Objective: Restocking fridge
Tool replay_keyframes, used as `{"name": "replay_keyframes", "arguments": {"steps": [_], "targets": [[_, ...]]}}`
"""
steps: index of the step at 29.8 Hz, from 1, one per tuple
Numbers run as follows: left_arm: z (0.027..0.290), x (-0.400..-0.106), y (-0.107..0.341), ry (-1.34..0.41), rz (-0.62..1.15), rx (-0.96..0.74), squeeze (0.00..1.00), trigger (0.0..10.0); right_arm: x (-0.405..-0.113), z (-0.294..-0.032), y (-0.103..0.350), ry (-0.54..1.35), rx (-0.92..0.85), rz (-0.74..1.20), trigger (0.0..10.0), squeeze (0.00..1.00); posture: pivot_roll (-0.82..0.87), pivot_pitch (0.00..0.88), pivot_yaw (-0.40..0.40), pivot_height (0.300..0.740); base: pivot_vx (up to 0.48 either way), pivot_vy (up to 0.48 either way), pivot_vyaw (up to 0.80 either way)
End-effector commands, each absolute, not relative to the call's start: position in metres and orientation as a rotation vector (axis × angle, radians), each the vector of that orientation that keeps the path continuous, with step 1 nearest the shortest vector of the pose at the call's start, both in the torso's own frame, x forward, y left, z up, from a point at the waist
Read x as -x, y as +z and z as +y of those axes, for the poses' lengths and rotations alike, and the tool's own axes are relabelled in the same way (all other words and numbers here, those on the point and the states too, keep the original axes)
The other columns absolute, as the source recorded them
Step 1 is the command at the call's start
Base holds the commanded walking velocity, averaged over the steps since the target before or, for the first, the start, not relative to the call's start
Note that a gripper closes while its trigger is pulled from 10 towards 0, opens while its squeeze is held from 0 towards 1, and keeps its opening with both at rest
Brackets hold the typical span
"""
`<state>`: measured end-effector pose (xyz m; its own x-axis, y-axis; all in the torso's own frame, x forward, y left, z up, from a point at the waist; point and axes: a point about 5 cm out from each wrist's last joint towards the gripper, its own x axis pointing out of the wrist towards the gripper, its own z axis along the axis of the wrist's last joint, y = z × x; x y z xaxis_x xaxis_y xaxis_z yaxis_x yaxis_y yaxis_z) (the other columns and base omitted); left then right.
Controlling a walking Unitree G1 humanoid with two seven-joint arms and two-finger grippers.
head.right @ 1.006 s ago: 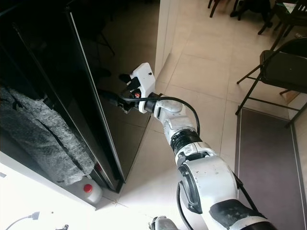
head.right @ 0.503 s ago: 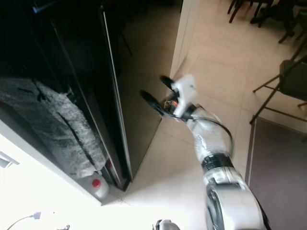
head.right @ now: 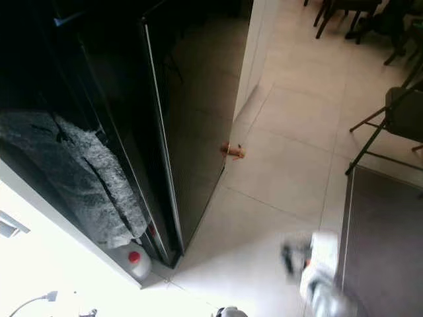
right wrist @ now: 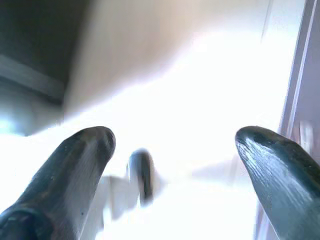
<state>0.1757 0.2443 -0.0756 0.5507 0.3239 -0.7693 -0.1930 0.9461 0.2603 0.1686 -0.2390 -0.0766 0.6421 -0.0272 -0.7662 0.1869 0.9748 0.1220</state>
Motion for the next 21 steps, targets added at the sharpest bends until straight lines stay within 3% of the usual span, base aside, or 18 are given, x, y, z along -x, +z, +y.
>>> {"name": "replay_keyframes", "arguments": {"steps": [1, 5, 9, 16, 21], "targets": [[0.244, -0.168, -0.080, 0.291, 0.979, -0.168, 0.00, 10.0, -0.161, -0.235, -0.083, -0.133, -0.131, 0.928, 10.0, 0.00, -0.21, 0.131, 0.013, 0.740, 0.000, 0.000, 0.00], [0.246, -0.167, -0.080, 0.285, 0.984, -0.180, 0.00, 10.0, -0.136, -0.222, -0.096, -0.116, -0.098, 1.036, 10.0, 0.00, -0.19, 0.134, 0.025, 0.740, 0.000, 0.000, 0.00], [0.247, -0.165, -0.080, 0.283, 0.989, -0.185, 0.00, 10.0, -0.135, -0.216, -0.097, -0.111, -0.108, 1.013, 10.0, 0.00, -0.18, 0.135, 0.026, 0.740, 0.000, 0.000, 0.00], [0.249, -0.163, -0.081, 0.262, 0.996, -0.209, 0.00, 10.0, -0.146, -0.207, -0.095, -0.068, -0.041, 1.012, 10.0, 0.00, -0.19, 0.126, 0.041, 0.740, 0.000, 0.000, 0.75], [0.248, -0.162, -0.081, 0.251, 0.999, -0.214, 0.00, 10.0, -0.132, -0.203, -0.100, -0.062, -0.027, 1.024, 10.0, 0.00, -0.19, 0.124, 0.038, 0.740, 0.000, 0.000, 0.79]]}}
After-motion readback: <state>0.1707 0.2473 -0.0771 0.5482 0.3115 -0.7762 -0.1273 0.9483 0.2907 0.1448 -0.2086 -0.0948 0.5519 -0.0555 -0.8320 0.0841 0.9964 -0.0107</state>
